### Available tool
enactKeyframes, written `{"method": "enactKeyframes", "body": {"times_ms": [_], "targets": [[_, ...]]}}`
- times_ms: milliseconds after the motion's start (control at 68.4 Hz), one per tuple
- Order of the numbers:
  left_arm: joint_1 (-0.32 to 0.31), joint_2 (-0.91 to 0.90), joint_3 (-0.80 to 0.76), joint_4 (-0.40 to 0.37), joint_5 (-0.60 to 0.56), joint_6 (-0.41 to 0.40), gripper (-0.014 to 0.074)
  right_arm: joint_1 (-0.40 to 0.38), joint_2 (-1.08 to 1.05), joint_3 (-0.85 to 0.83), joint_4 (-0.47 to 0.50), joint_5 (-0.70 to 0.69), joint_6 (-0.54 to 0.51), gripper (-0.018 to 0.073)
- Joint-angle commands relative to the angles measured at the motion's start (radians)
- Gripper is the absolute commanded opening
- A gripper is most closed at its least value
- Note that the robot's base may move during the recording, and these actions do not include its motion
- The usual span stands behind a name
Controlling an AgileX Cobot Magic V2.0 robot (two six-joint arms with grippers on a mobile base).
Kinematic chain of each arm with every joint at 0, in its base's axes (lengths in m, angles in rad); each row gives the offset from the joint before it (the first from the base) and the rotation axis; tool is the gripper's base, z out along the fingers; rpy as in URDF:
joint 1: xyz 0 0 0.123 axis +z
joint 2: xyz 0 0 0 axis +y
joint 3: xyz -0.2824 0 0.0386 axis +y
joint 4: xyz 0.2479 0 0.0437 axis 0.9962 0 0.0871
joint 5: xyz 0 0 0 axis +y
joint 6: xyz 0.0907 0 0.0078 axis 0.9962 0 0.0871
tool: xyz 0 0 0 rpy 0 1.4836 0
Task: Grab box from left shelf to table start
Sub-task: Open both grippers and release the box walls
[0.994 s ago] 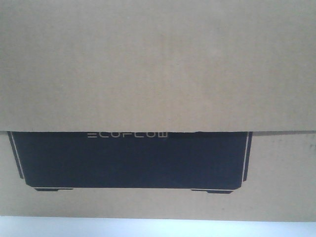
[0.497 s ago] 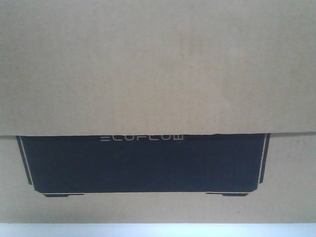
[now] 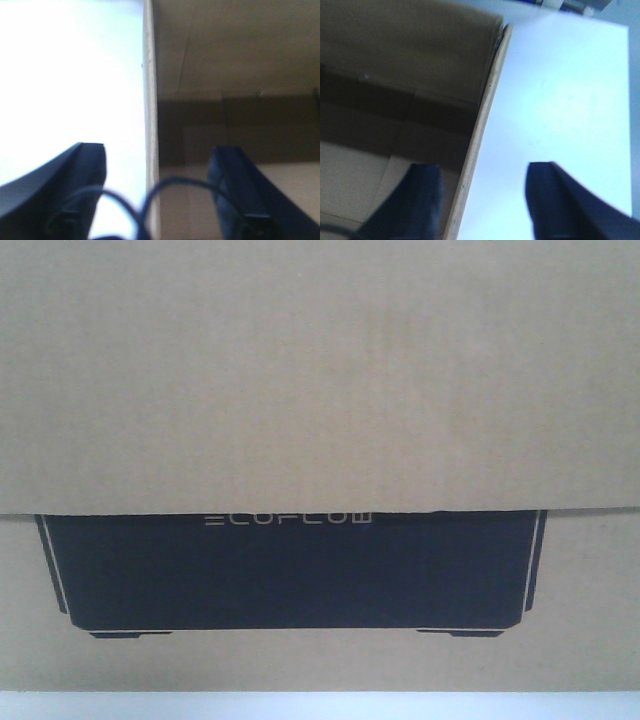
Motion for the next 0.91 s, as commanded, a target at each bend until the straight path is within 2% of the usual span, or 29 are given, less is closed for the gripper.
{"method": "enactKeyframes", "body": {"times_ms": [0,161,234,570,775,892], "targets": [[-0.007,-0.104,0.001,0.014,-0.08,-0.002,0.0205,0.0,-0.094,-0.007,-0.019,-0.062,0.005,0.0309],[-0.007,-0.289,0.153,0.017,-0.151,-0.002,-0.0015,0.0,-0.236,0.153,-0.02,-0.127,0.005,0.0061],[-0.007,-0.372,0.245,0.019,-0.201,-0.002,-0.0109,0.0,-0.313,0.249,-0.02,-0.175,0.005,0.0059],[-0.007,-0.786,0.738,0.039,-0.467,-0.002,-0.0099,0.0,-0.702,0.78,-0.02,-0.483,-0.006,0.0059],[-0.007,-0.969,0.93,0.069,-0.605,-0.002,-0.0099,0.0,-0.914,1.025,-0.02,-0.7,-0.006,0.0059],[-0.007,-1.016,0.986,0.077,-0.659,-0.002,-0.0099,0.0,-0.998,1.121,-0.02,-0.81,-0.006,0.0059]]}}
